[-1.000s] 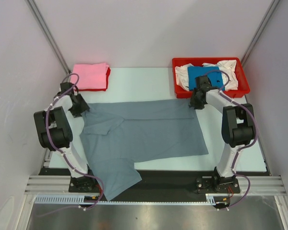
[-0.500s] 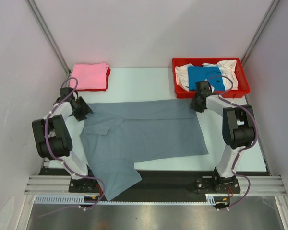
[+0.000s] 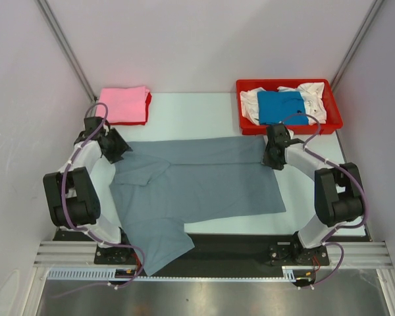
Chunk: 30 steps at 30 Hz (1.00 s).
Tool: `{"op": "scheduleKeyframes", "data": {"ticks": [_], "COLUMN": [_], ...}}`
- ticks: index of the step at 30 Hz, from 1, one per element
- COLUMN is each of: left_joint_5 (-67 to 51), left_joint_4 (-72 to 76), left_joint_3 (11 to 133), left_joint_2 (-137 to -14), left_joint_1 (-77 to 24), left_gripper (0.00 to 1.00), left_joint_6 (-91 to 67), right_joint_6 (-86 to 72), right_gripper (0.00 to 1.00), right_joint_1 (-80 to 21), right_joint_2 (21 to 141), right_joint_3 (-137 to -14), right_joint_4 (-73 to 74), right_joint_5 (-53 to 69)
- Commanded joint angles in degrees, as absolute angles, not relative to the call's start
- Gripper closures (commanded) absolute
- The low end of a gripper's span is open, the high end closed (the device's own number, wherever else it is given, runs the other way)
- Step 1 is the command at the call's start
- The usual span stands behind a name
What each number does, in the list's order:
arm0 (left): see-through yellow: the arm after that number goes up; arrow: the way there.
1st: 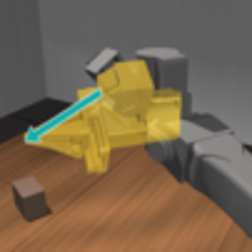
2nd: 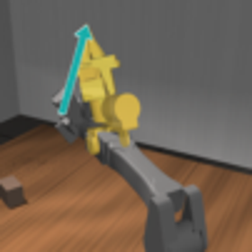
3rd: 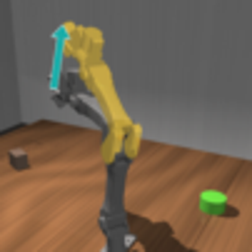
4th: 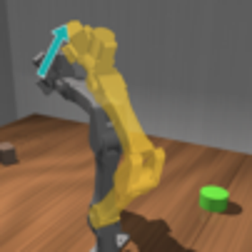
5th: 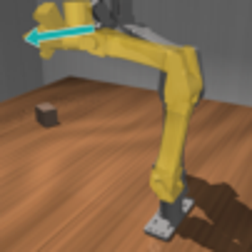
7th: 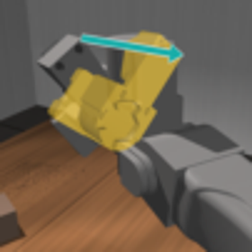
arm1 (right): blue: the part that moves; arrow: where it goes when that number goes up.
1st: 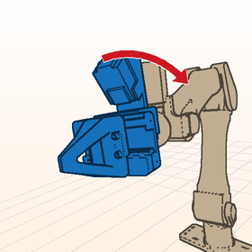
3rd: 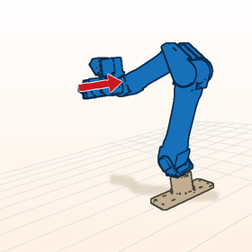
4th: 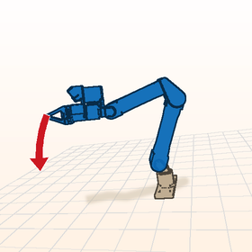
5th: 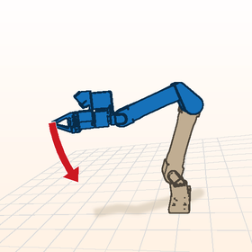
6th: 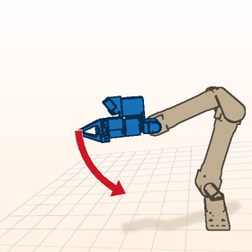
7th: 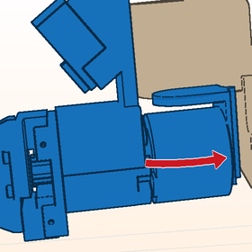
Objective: Fold and stack the t-shirts
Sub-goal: Fold the tshirt
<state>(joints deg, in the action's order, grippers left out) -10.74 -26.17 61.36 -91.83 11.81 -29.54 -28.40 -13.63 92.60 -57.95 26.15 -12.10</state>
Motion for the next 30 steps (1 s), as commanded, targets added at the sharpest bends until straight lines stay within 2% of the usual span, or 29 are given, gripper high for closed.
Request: {"op": "scheduleKeyframes", "data": {"ticks": [1,9,13,18,24,30], "left_joint_5": [-11.16,-10.11,-8.7,-7.03,-8.52,-10.72], "left_joint_4": [-27.33,-28.47,-29.09,-29.71,-30.5,-29.8], "left_joint_3": [63.98,61.79,61.52,62.05,62.05,58.45], "left_joint_2": [-88.51,-84.29,-82.62,-81.91,-83.06,-81.04], "left_joint_1": [11.51,11.51,11.51,11.6,11.6,11.51], "left_gripper": [0.42,0.4,0.39,0.4,0.41,0.42], "left_joint_6": [-30.15,-28.39,-26.63,-23.73,-22.24,-24.34], "right_joint_6": [-27.95,-35.83,-43.74,-46.58,-44.04,-35.1], "right_gripper": [0.58,0.56,0.55,0.55,0.55,0.53], "right_joint_1": [-13.62,-13.54,-11.78,-6.79,-4.22,-6.5], "right_joint_2": [95.44,96.51,91.86,80.87,74.18,72.95], "right_joint_3": [-56.78,-50.72,-41.52,-36.22,-36.12,-45.86], "right_joint_4": [27.16,29.87,32.78,36.38,39.99,39.65], "right_joint_5": [-11.17,-10.98,-10.2,-10.54,-9.58,-11.26]}}
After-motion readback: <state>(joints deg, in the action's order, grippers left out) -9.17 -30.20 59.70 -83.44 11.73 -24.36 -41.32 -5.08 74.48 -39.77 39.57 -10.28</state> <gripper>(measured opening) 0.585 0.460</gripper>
